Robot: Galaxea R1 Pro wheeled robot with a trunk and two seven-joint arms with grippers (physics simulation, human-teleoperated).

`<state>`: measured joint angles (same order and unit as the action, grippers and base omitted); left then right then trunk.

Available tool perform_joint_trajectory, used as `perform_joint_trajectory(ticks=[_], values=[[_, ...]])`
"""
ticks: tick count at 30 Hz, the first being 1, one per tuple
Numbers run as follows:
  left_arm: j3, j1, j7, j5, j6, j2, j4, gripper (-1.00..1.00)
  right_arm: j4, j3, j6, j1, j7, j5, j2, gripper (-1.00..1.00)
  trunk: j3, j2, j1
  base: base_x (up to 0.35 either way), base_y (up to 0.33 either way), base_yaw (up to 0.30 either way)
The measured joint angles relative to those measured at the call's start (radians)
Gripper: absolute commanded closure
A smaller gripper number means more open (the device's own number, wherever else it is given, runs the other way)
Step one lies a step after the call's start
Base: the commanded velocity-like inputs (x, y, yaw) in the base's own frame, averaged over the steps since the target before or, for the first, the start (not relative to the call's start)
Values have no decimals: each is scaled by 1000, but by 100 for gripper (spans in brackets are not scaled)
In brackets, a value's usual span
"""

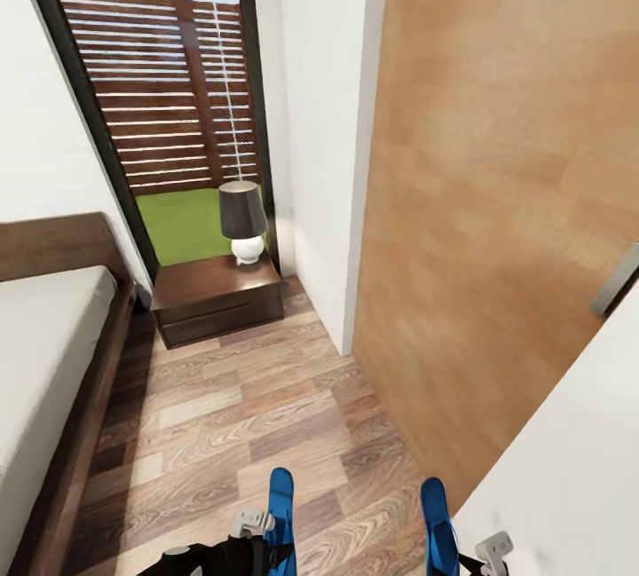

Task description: In the bedroom, move the book from the bed onto either nightstand, and place the two sandals side by side next to the bed.

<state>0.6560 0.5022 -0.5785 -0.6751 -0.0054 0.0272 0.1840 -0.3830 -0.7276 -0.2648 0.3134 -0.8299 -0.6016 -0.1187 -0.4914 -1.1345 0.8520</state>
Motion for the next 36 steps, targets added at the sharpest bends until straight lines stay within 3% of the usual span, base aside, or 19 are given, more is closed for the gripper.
perform_joint_trajectory(ticks=[10,36], values=[[1,0,0,0,0,0,0,100,0,0,0,0,-1,0,0,100,0,0,0,278,0,190],[1,0,0,0,0,0,0,100,0,0,0,0,-1,0,0,100,0,0,0,271,-68,5]])
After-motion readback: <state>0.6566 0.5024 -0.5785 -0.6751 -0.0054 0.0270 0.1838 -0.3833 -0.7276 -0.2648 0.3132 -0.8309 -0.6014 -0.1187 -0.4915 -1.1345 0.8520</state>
